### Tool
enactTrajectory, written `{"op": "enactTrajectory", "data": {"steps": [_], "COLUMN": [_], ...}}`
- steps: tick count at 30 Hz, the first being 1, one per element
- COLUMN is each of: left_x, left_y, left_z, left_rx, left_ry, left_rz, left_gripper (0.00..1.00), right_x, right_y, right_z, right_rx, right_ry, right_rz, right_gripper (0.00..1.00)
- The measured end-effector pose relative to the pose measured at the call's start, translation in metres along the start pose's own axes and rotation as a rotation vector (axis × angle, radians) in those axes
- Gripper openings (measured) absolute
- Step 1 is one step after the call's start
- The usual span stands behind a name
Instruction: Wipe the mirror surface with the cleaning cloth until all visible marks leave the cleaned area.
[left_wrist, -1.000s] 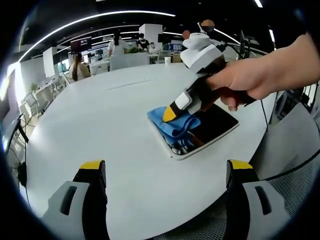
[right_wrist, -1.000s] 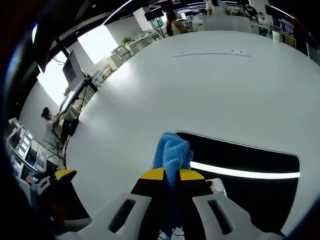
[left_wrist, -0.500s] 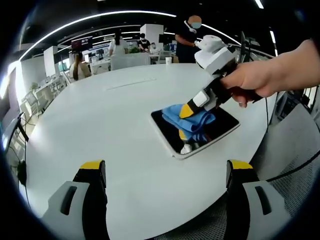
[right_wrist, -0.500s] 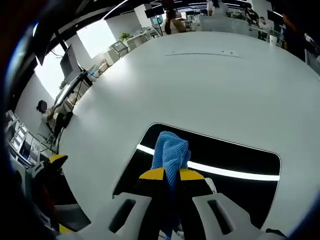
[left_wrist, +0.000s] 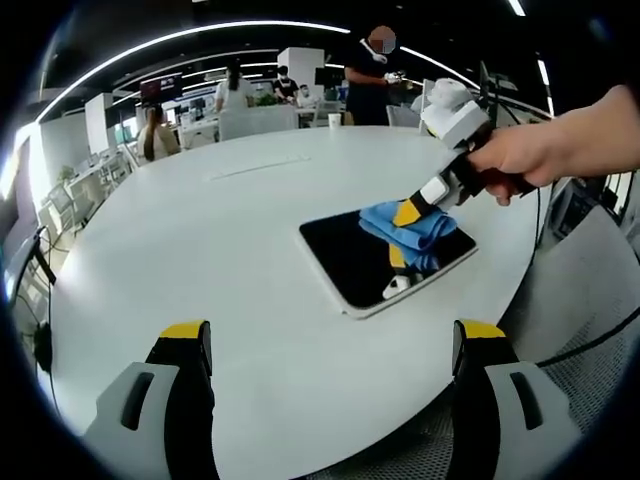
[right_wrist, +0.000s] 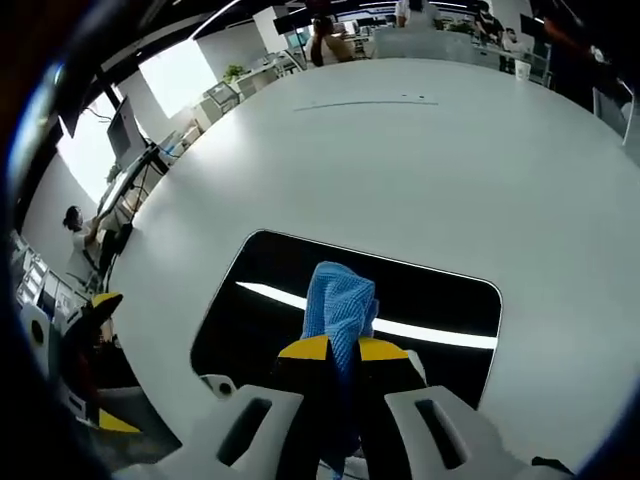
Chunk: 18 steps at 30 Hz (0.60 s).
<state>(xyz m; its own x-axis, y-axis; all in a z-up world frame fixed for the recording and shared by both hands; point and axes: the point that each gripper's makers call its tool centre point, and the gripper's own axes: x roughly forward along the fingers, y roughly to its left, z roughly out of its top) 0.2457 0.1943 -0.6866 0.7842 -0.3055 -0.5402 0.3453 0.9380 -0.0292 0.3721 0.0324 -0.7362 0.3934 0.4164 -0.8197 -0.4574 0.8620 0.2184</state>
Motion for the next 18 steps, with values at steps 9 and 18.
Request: {"op": "enactTrajectory", "data": {"steps": [9, 18], "left_x": [-0.001, 0.0], "left_y": [0.001, 0.001], "left_z": [0.0, -0.001], "left_rx": [0.003, 0.007], "left_ry": [0.0, 0.006], "left_rz": [0.006, 0.002], "left_gripper": [0.99, 0.99], "right_x": [-0.008, -0.016], "right_y": [-0.021, -0.048], "right_z": [-0.004, -0.008], "right_rx": [0.017, 0.049], "right_ry": [-0.001, -0.003], "right_rz": [-0.017, -0.035], "right_gripper": [0.03, 0.03]}}
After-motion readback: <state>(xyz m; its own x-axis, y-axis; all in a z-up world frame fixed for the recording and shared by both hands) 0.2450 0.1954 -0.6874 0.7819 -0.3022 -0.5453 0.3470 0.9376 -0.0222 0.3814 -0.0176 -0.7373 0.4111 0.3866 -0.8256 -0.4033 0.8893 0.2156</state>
